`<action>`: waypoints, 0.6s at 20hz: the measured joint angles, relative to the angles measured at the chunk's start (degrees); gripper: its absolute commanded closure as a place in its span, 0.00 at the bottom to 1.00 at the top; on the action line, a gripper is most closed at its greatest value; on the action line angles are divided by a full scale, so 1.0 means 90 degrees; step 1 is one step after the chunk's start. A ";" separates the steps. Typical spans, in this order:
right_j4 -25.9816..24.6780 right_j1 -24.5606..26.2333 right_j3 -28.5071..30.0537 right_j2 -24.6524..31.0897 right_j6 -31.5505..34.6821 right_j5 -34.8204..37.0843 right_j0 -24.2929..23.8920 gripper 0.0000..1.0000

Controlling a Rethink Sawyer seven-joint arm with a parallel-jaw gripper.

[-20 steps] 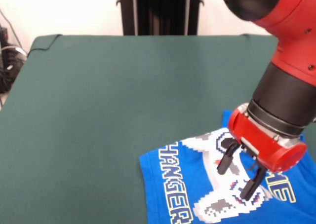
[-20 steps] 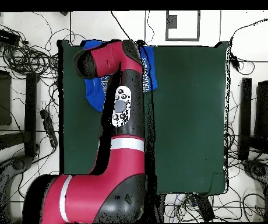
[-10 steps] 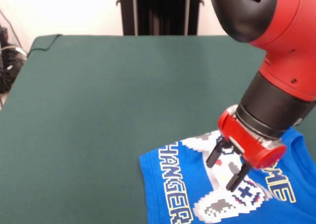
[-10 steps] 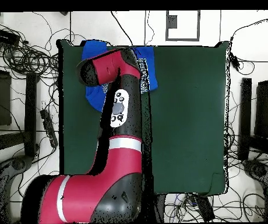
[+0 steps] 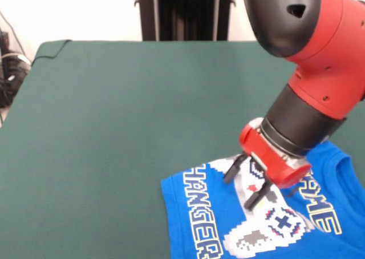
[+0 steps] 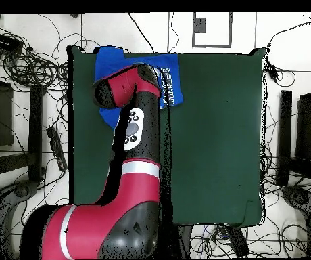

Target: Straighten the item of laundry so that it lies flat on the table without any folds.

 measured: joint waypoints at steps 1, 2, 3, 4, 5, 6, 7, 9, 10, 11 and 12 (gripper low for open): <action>-0.0046 0.0005 0.0040 -0.0008 0.0000 0.0000 0.0007 0.00; -0.0104 0.0023 0.0085 -0.0025 0.0000 -0.0001 0.0017 0.00; -0.0123 0.0037 0.0098 -0.0035 0.0000 -0.0001 0.0023 0.00; -0.0144 0.0058 0.0103 -0.0048 0.0000 -0.0003 0.0030 0.00; -0.0203 0.0134 0.0106 -0.0095 0.0000 -0.0031 0.0056 0.00; -0.0261 0.0186 0.0100 -0.0136 0.0001 -0.0091 0.0086 0.00; -0.0285 0.0191 0.0100 -0.0157 0.0001 -0.0121 0.0104 0.00; -0.0339 0.0203 0.0102 -0.0232 0.0000 -0.0210 0.0160 0.00; -0.0366 0.0237 0.0101 -0.0307 0.0000 -0.0279 0.0206 0.00; -0.0379 0.0269 0.0101 -0.0379 0.0001 -0.0338 0.0250 0.00; -0.0385 0.0281 0.0101 -0.0410 0.0001 -0.0360 0.0271 0.00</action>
